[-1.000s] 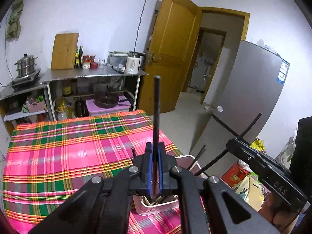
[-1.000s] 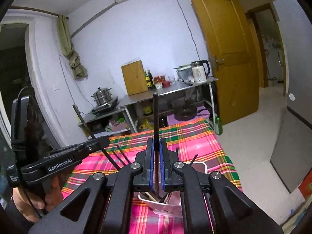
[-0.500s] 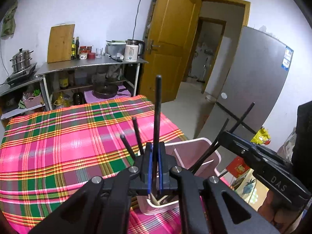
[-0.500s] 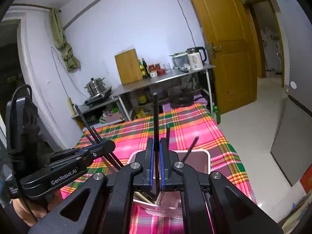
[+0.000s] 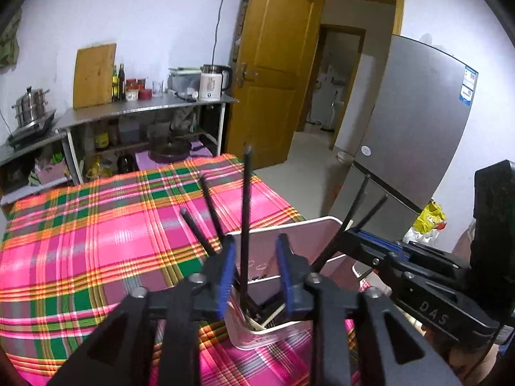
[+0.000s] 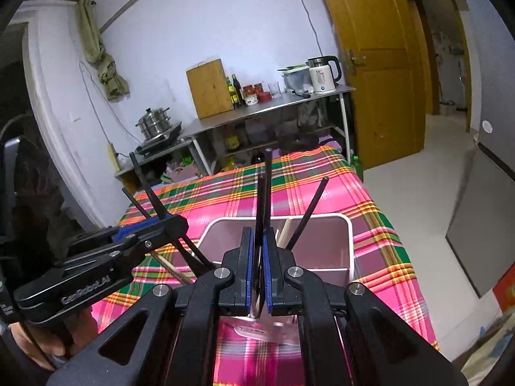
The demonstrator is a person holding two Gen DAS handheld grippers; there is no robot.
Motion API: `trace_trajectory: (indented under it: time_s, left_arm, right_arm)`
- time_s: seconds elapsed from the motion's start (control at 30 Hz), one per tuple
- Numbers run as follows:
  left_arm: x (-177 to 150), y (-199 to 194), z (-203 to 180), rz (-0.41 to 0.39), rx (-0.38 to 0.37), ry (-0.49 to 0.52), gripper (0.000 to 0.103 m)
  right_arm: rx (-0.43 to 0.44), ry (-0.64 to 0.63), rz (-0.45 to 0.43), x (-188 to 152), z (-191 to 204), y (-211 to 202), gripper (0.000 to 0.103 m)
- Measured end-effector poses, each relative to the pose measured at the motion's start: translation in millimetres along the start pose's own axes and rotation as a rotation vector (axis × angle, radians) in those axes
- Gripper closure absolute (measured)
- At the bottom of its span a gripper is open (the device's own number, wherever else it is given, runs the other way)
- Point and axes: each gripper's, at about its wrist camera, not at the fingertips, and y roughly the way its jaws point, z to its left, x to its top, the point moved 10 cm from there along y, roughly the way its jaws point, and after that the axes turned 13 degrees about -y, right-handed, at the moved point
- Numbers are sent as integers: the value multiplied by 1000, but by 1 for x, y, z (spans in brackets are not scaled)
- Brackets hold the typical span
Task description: Organize utensils
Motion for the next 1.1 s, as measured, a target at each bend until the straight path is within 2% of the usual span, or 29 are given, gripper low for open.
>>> trace_trajectory:
  time_s: [0.07,0.47,0.77,0.97,1.1]
  left_arm:
    - [3,-6,-2,-19,0,-1,66]
    - [9,-45,4,-76,-3,-24,66]
    - [-20,-70,12,-86,-1,-55,62]
    - [-45,-79,16,-83,10,-50,60]
    - [-62,-83,18,-85,15,-44,55]
  right_arm:
    - [-6,-5,-14,3,1,-7,93]
    - [-27,-23,-76,12,2,-47,88]
    - [-42,-42,-84,-3,12,-71,87]
    - [-46,-51,-67,-25,21,-76,87]
    - [-47,-52,-61,-41,25,-80,86]
